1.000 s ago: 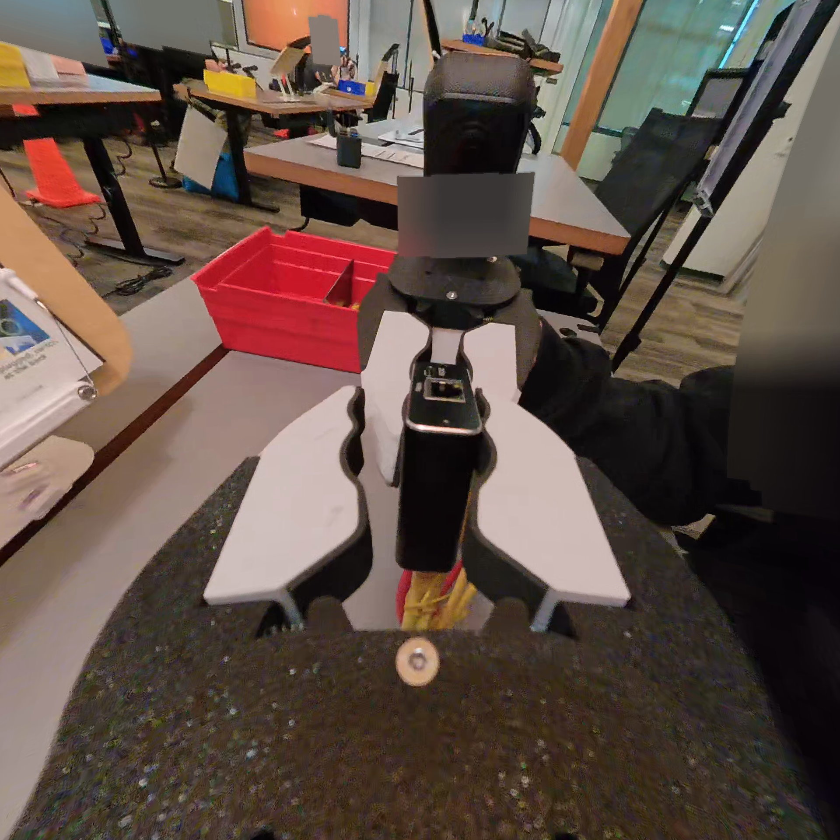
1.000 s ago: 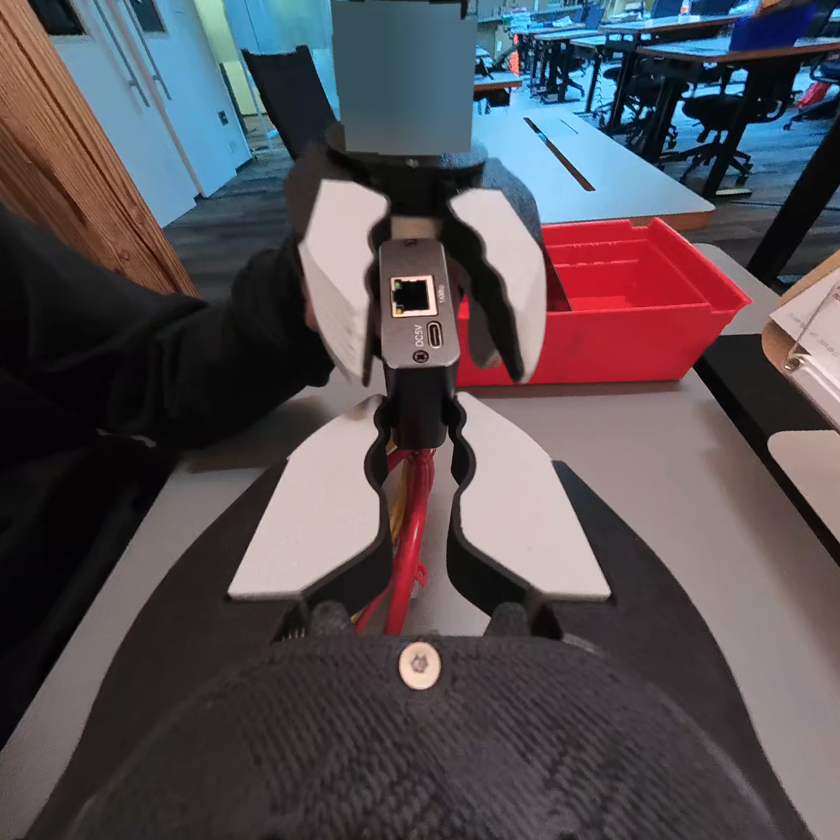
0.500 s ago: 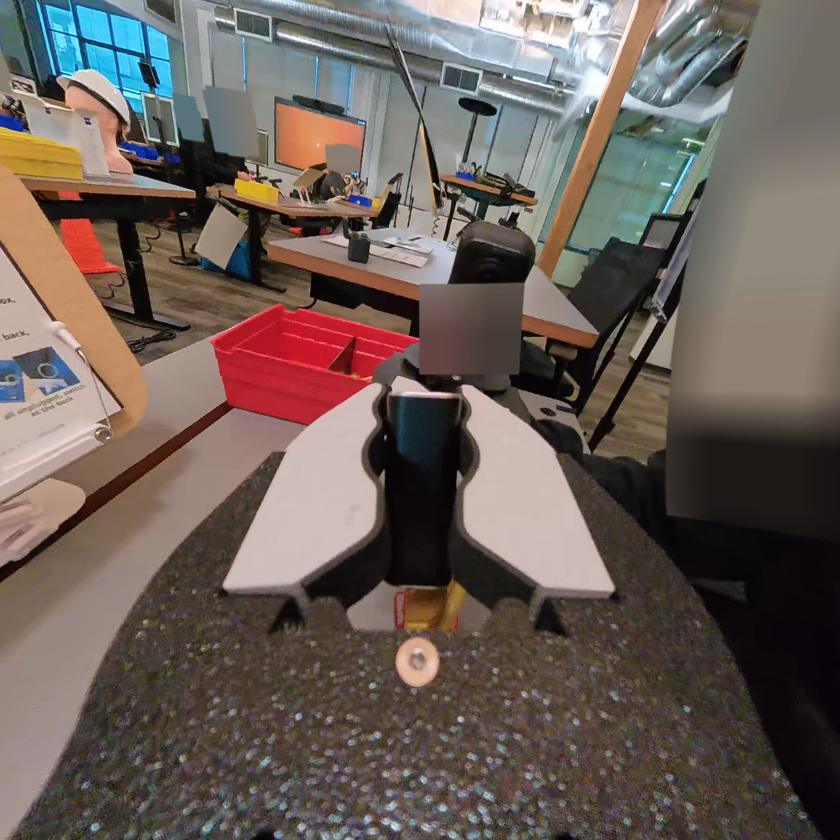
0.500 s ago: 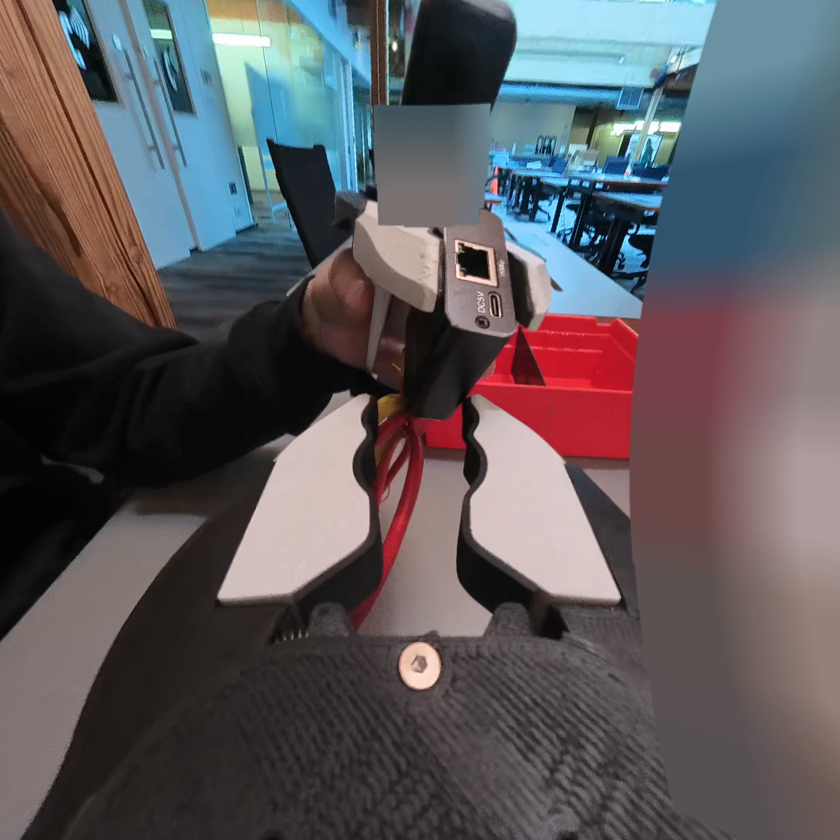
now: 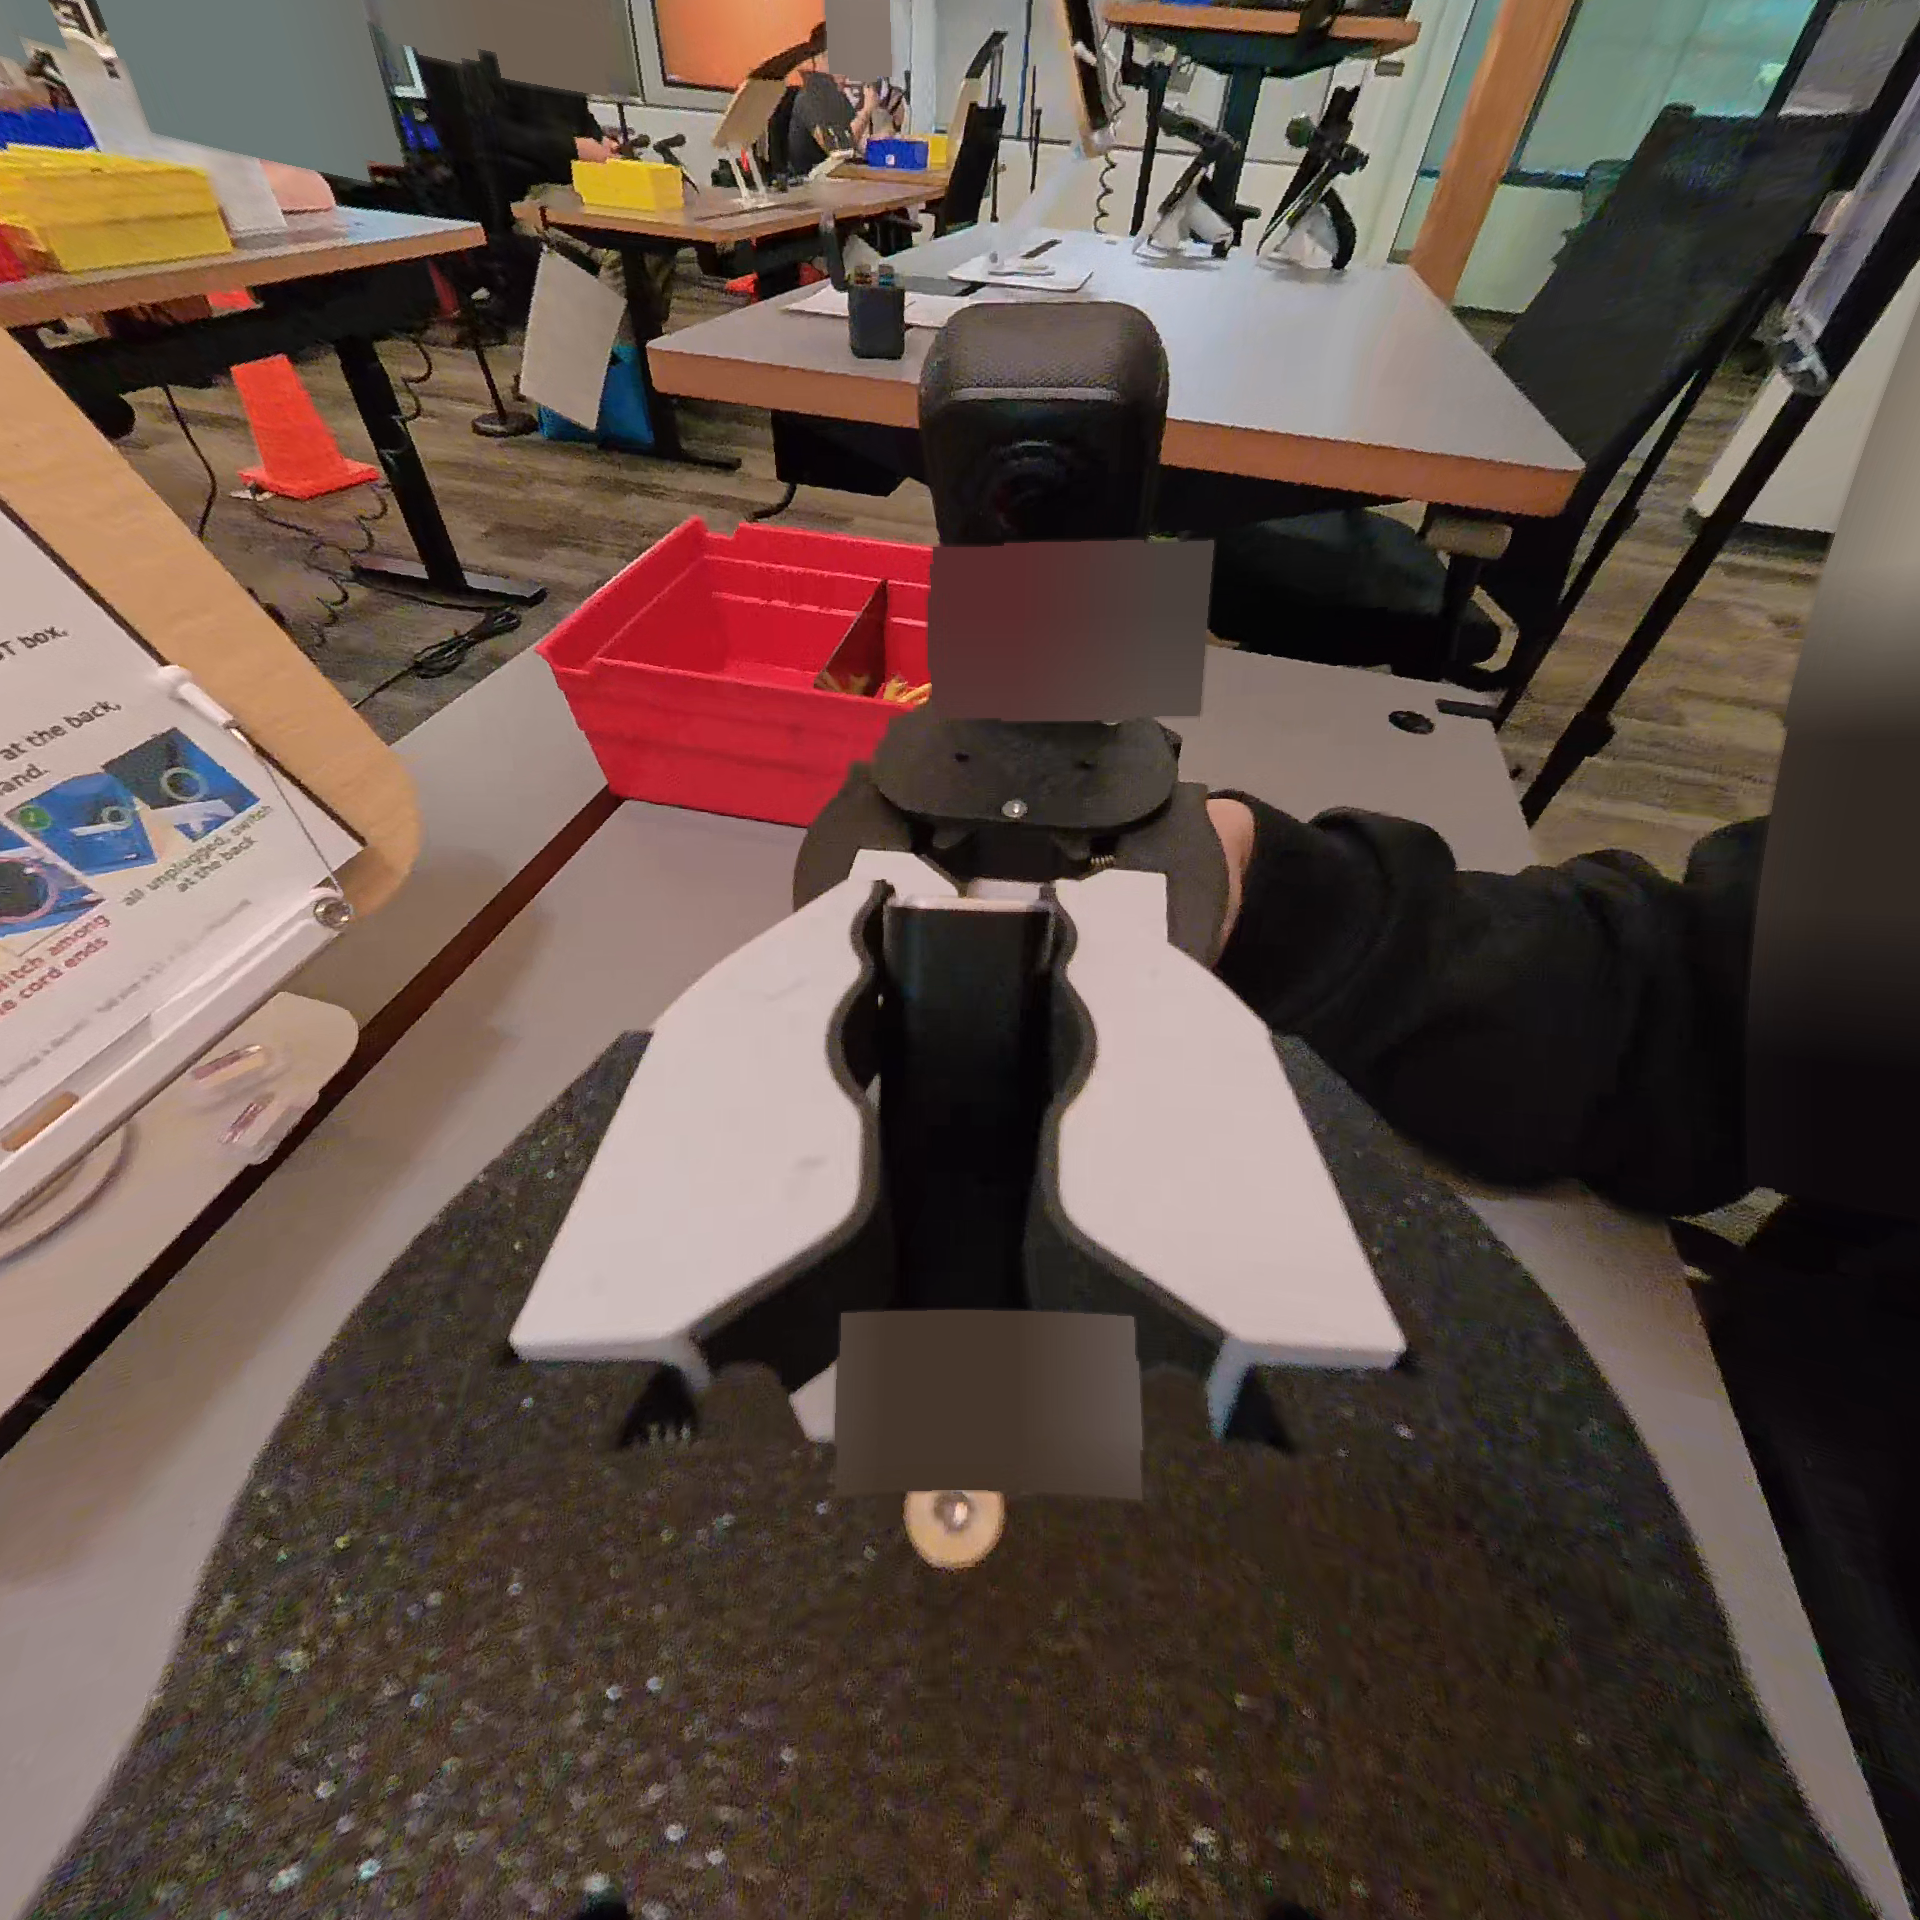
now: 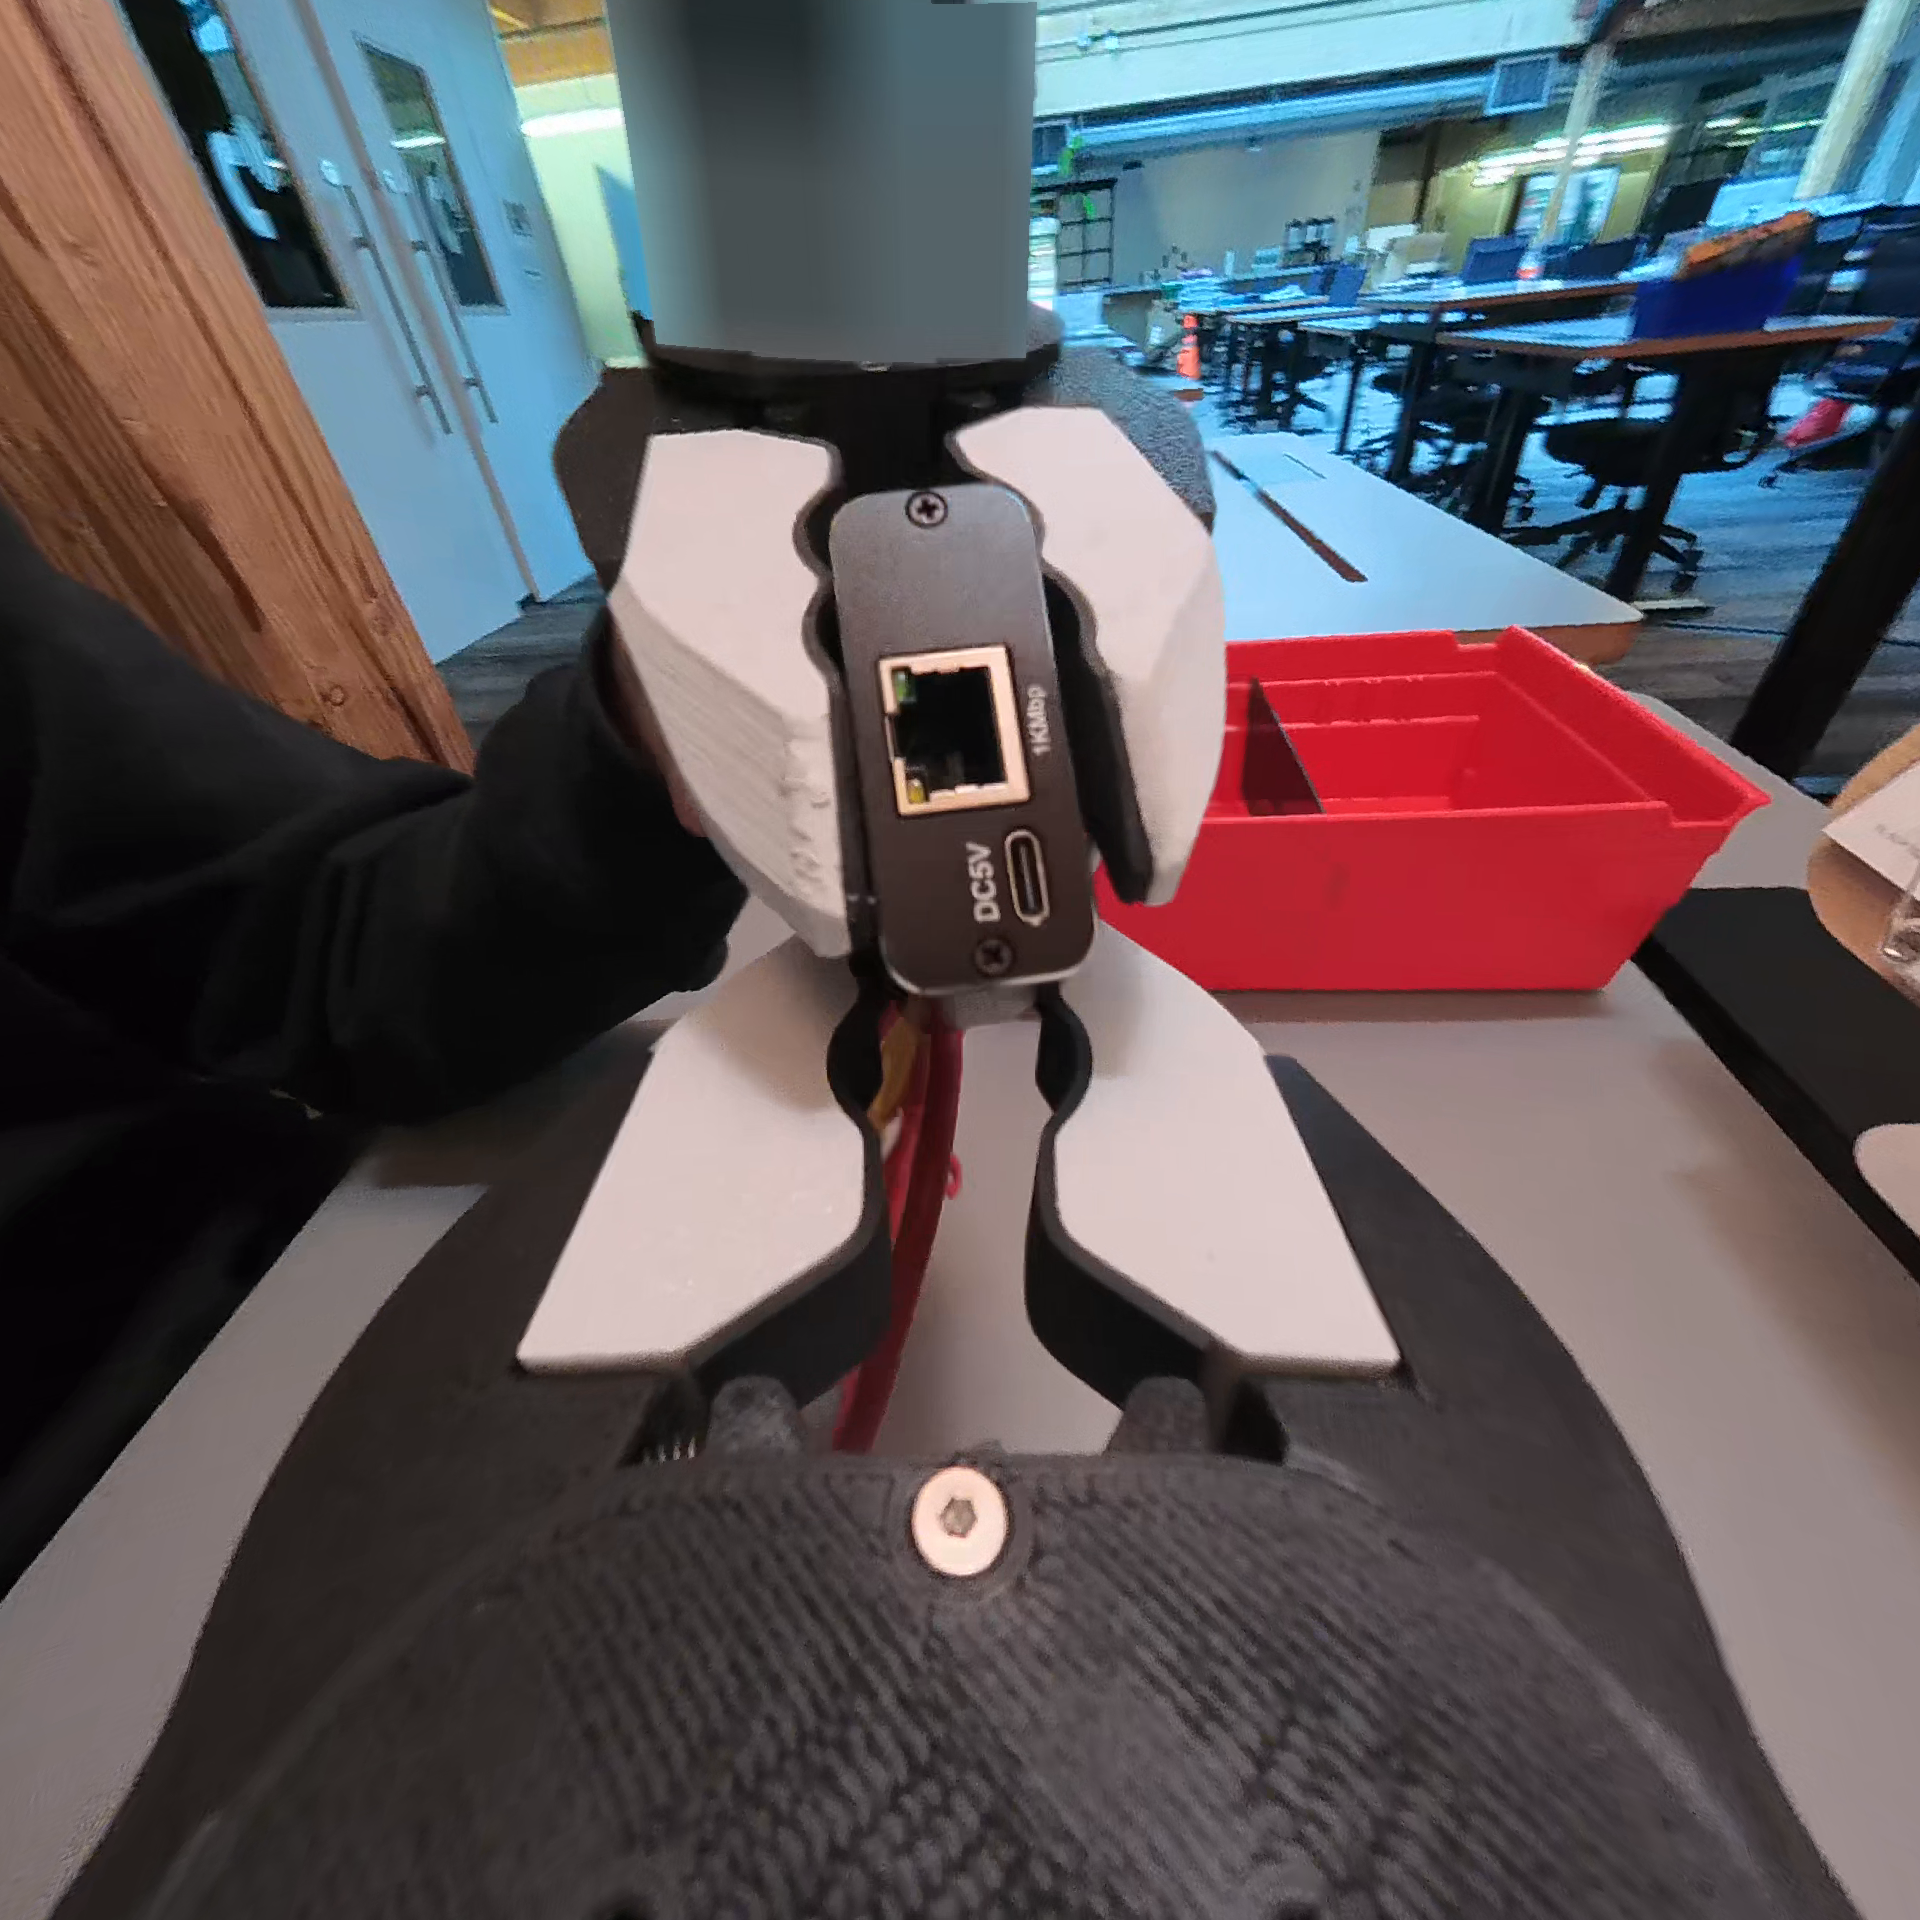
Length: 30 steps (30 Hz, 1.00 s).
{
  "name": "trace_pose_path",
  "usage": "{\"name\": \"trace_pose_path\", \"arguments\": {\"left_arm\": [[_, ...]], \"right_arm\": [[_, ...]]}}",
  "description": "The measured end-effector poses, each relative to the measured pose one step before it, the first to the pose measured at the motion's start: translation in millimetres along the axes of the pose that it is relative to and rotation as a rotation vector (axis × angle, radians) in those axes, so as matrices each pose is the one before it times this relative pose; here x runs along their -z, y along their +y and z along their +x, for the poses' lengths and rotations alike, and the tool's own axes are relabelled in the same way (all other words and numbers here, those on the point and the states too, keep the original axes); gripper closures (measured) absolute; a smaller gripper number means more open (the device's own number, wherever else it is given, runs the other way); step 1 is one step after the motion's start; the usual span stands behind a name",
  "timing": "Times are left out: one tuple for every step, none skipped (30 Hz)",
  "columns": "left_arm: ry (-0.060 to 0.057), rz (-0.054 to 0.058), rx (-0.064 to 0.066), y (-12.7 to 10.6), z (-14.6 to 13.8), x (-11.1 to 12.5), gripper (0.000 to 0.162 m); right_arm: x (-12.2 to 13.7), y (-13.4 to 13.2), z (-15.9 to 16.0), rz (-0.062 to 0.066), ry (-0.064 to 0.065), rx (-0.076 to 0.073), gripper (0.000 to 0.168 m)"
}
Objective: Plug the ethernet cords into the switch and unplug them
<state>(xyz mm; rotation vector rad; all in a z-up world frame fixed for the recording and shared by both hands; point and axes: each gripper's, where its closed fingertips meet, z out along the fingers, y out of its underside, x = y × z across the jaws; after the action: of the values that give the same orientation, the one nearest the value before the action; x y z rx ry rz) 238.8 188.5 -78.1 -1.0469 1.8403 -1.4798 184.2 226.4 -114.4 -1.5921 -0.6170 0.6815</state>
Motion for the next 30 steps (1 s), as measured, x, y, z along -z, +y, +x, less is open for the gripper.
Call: {"name": "trace_pose_path", "arguments": {"left_arm": [[0.0126,0.0056,0.0099,-1.19,1.54,2.15,0.135],[0.0101,-0.0062,0.0038,0.65,1.39,2.00,0.136],[0.0165,-0.0097,-0.0067,1.86,1.75,1.85,0.135],[0.0169,-0.0094,-0.0167,2.04,2.65,1.00,0.135],[0.0091,-0.0091,-0.0239,2.19,1.87,1.22,0.134],[-0.0039,-0.0050,-0.0249,1.59,0.57,1.61,0.129],[-0.0141,-0.0002,-0.0218,0.61,-0.37,1.40,0.121],[-0.0133,-0.0026,-0.0188,0.67,-0.34,1.62,0.114],[0.0017,-0.0110,-0.0164,1.80,1.66,1.39,0.114],[0.0216,-0.0208,-0.0098,3.07,4.07,0.67,0.113],[0.0275,-0.0280,-0.0039,4.04,4.71,-0.26,0.115],[0.0176,-0.0290,-0.0049,4.07,3.16,-0.95,0.117],[0.0004,-0.0227,-0.0089,3.02,0.46,-1.57,0.120],[-0.0042,-0.0169,-0.0115,2.15,-0.47,-1.85,0.136],[-0.0075,-0.0090,-0.0089,0.64,-1.51,-1.52,0.137],[-0.0090,-0.0009,0.0016,-0.91,-2.13,-0.96,0.137],[-0.0040,0.0104,0.0026,-1.89,-1.44,-0.67,0.137],[0.0017,0.0189,-0.0014,-2.36,-0.57,-0.20,0.137],[-0.0008,0.0179,0.0060,-1.99,-1.54,0.27,0.138],[-0.0100,0.0146,0.0216,-1.48,-3.33,0.99,0.137],[-0.0101,0.0171,0.0311,-1.48,-3.85,1.48,0.137],[-0.0018,0.0252,0.0287,-2.22,-2.92,1.84,0.137],[0.0019,0.0301,0.0267,-2.80,-2.36,2.14,0.137],[0.0050,0.0271,0.0260,-2.64,-1.89,2.04,0.137],[0.0057,0.0205,0.0229,-1.84,-1.50,1.83,0.137],[0.0043,0.0147,0.0190,-1.22,-1.24,1.20,0.137],[0.0066,0.0101,0.0114,-0.71,-0.35,0.55,0.137],[0.0074,0.0074,0.0041,-0.65,0.37,-0.05,0.137],[0.0004,0.0020,0.0024,-0.28,0.00,-0.10,0.137],[-0.0063,-0.0085,-0.0007,0.96,-0.53,-0.26,0.137]], "right_arm": [[1.27,-1.01,-2.39,-0.0124,-0.0156,0.0058,0.142],[1.91,0.92,-0.32,-0.0322,0.0070,0.0113,0.142],[2.16,1.48,-1.20,-0.0378,0.0044,0.0073,0.142],[2.87,1.22,-1.65,-0.0307,0.0015,0.0013,0.142],[3.14,2.17,-1.24,-0.0314,0.0022,0.0033,0.143],[2.94,4.65,-1.10,-0.0421,0.0017,0.0112,0.143],[2.59,5.50,-0.38,-0.0425,0.0080,0.0189,0.143],[1.82,4.26,0.86,-0.0328,0.0162,0.0129,0.143],[0.99,2.31,0.34,-0.0243,0.0104,0.0075,0.143],[0.26,0.78,-0.92,-0.0123,0.0014,0.0120,0.143],[-0.04,-0.41,-1.79,-0.0030,-0.0038,0.0142,0.143],[0.03,-1.48,-0.77,0.0024,0.0025,0.0089,0.143],[0.04,-1.79,-0.45,0.0048,0.0018,0.0005,0.143],[-0.01,-1.52,-1.25,0.0062,-0.0065,-0.0002,0.143],[0.05,-0.62,-0.57,0.0039,-0.0011,0.0039,0.143],[0.80,0.02,2.75,0.0017,0.0199,0.0037,0.143],[1.03,-1.15,1.59,0.0128,0.0109,0.0068,0.143],[0.87,-1.97,0.47,0.0256,0.0043,0.0076,0.143],[0.94,-2.33,1.36,0.0335,0.0095,0.0061,0.143],[1.09,-2.23,3.06,0.0344,0.0171,0.0010,0.141],[1.20,-1.80,4.34,0.0288,0.0218,-0.0055,0.137],[1.30,-2.23,5.03,0.0271,0.0250,-0.0137,0.129],[1.05,-3.36,4.61,0.0336,0.0246,-0.0220,0.123],[0.99,-4.72,4.43,0.0398,0.0248,-0.0212,0.119],[0.75,-4.08,0.53,0.0347,-0.0021,-0.0167,0.120],[0.20,-3.31,-2.42,0.0269,-0.0244,-0.0191,0.126],[-0.28,-1.74,-2.62,0.0166,-0.0258,-0.0198,0.132],[-0.55,1.25,-0.85,-0.0025,-0.0121,-0.0152,0.134],[-0.55,5.19,1.17,-0.0285,0.0036,-0.0072,0.133],[0.08,6.05,2.81,-0.0380,0.0170,0.0034,0.132]]}}
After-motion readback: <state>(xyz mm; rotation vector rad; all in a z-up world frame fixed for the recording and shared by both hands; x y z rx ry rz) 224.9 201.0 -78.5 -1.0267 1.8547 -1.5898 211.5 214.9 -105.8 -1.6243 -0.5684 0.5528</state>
